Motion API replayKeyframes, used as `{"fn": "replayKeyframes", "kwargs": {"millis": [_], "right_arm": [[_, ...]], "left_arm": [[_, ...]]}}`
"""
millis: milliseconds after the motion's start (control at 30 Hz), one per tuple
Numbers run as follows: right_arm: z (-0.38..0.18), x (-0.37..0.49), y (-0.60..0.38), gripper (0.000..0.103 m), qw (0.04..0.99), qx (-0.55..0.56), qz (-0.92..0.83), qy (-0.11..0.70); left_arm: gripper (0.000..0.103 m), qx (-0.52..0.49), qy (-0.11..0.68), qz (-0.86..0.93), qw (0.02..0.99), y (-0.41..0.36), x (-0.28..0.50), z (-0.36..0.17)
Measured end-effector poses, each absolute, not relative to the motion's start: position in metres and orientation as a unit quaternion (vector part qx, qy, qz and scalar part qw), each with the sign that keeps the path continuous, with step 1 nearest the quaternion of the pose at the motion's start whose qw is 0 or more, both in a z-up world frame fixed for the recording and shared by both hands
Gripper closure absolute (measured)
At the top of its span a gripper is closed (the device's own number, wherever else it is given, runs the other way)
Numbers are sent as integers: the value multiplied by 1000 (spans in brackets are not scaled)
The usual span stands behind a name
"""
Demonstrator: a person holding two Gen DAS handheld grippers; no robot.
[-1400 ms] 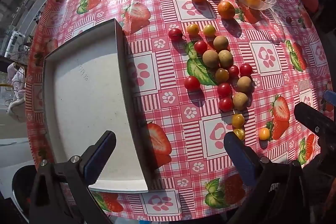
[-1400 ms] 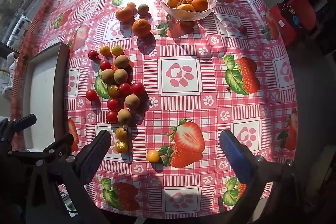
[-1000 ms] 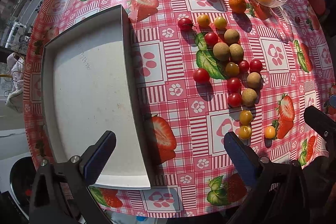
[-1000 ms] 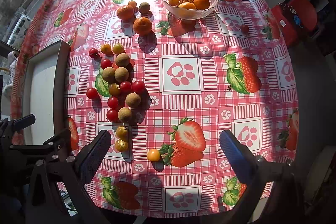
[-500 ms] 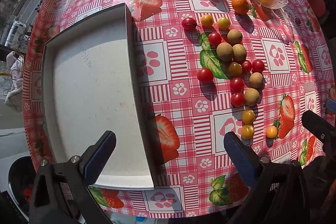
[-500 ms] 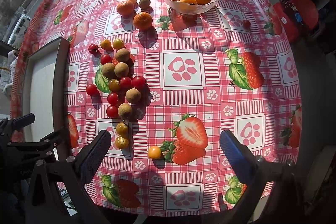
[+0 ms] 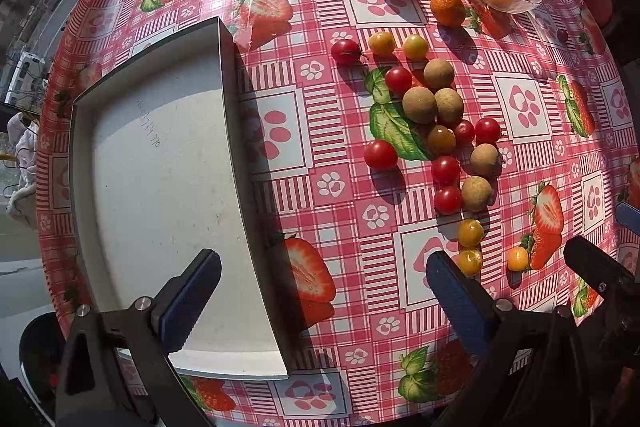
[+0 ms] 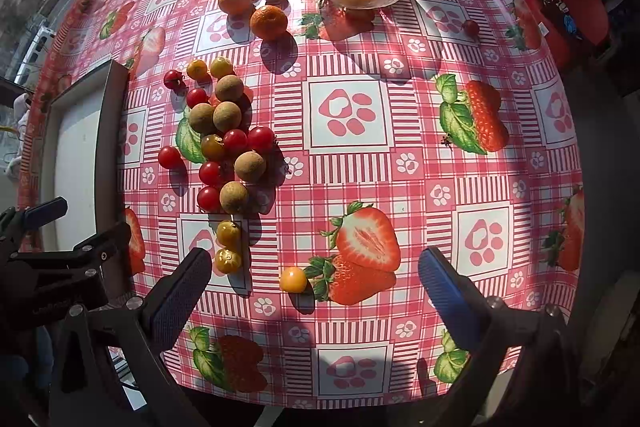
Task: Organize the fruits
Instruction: 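Move left tool to a red cherry tomato while right tool approaches a yellow tomato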
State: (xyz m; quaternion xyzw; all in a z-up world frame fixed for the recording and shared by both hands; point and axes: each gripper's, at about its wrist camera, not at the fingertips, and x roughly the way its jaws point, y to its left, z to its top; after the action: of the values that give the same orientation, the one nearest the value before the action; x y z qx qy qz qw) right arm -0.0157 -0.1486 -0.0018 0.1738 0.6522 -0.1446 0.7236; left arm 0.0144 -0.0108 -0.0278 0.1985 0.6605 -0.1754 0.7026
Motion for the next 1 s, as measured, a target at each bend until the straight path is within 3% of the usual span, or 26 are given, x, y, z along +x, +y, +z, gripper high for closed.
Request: {"fn": "replayKeyframes", "kwargs": {"millis": [867,900,967,1000], "right_arm": [[-71,-37,-143,0,697,189,-126,680],[-75,-36,-141,0,699,185,-123,680],[-83,-31,-136,3,706,173,-117,677],[-85,-30,-133,6,707,169,-112,678]], "left_arm": [[0,245,640,-207,698,-50,65,-96],[2,244,640,-210,698,-52,67,-99],[17,240,643,-217,694,-58,72,-106],[17,229,642,-219,698,-60,75,-107]]}}
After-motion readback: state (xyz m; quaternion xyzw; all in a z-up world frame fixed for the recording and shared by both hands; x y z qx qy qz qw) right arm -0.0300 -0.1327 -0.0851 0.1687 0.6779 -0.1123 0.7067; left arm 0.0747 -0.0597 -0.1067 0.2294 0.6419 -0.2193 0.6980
